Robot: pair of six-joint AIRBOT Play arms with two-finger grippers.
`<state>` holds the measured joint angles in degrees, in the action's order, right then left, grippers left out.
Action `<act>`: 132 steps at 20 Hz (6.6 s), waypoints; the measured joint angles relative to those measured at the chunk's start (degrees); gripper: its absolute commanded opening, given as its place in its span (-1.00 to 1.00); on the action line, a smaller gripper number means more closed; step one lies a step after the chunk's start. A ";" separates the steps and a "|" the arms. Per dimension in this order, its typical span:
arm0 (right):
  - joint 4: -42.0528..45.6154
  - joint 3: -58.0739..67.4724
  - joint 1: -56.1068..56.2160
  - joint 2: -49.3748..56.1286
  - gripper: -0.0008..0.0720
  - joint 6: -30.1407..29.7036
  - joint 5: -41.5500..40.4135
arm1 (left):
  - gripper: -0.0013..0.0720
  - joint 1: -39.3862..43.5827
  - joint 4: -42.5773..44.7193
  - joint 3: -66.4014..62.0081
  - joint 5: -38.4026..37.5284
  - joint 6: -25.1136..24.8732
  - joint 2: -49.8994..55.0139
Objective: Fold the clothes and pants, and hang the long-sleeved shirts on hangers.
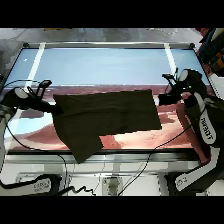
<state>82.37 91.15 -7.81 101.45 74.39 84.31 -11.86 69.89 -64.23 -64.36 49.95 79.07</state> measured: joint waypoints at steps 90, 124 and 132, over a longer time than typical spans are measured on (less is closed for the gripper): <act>-34.64 -29.81 9.40 -12.24 0.88 2.49 -41.83 | -0.82 -6.03 -24.85 -6.38 6.84 3.30 21.62; -26.56 2.19 24.02 5.40 -0.95 10.16 -27.71 | -0.93 19.91 -31.52 -20.44 -0.20 10.34 8.39; -25.07 2.27 5.25 0.94 -0.86 10.05 -20.26 | 0.96 41.86 -35.28 -20.48 33.66 9.62 19.93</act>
<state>57.30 93.43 -2.57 102.39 84.44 64.05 30.00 34.61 -84.71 -30.70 59.57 99.00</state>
